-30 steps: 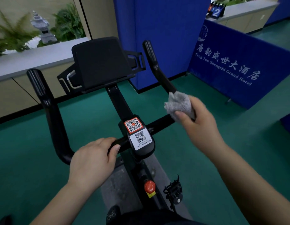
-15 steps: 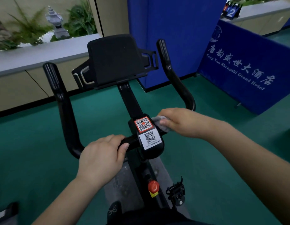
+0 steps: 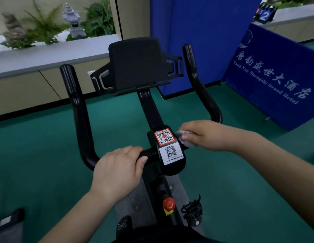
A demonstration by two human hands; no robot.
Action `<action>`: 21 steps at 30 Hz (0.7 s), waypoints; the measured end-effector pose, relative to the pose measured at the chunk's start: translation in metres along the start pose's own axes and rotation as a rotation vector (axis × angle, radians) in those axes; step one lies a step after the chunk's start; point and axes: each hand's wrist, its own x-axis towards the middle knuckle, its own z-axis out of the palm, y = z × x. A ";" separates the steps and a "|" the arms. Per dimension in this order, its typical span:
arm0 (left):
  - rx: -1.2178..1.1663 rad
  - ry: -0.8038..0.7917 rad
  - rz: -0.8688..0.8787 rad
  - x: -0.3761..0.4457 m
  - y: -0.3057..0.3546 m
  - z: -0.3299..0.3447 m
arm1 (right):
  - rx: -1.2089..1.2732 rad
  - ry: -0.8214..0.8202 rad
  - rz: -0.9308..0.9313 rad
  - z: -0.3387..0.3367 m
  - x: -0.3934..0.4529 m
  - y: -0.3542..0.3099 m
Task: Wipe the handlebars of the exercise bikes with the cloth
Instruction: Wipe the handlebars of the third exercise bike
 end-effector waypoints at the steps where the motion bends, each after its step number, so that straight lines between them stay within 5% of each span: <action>1: 0.006 0.002 0.002 0.000 0.000 0.000 | -0.012 -0.033 -0.006 -0.006 -0.001 0.003; 9: 0.008 -0.005 0.005 0.001 -0.001 -0.001 | -0.268 -0.084 -0.017 -0.050 -0.010 0.046; 15: 0.006 -0.035 -0.021 0.003 0.001 -0.002 | -0.593 0.149 -0.290 -0.061 0.003 0.082; 21: 0.000 -0.042 -0.026 0.003 0.002 -0.003 | -0.695 0.248 -0.325 -0.085 0.048 0.082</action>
